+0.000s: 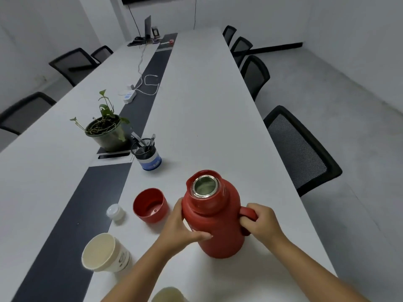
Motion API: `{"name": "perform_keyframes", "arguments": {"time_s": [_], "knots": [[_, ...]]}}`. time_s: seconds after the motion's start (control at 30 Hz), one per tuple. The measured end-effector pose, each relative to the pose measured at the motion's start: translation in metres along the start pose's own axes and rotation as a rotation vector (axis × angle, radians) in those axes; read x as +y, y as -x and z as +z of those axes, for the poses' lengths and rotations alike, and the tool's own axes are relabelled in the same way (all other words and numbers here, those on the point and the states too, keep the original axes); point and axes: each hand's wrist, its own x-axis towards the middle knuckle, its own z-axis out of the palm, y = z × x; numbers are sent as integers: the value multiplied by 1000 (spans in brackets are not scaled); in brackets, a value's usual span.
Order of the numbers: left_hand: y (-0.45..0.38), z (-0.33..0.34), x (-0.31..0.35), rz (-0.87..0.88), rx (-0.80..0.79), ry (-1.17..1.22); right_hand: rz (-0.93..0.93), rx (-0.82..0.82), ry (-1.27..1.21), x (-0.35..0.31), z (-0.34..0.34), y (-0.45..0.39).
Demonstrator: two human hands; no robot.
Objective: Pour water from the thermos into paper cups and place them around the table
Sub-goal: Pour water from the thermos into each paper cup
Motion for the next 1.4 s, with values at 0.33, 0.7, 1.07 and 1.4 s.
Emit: {"name": "perform_keyframes", "arguments": {"time_s": [0.33, 0.7, 1.07, 1.4], "knots": [[100, 59, 43, -2, 165, 208, -309, 0, -29, -53, -66, 91], [227, 133, 29, -55, 390, 503, -384, -261, 116, -59, -93, 184], [301, 153, -8, -210, 454, 753, -369, -502, 306, -57, -57, 224], [300, 138, -20, -224, 357, 833, -352, -491, 450, -71, -34, 230]]}}
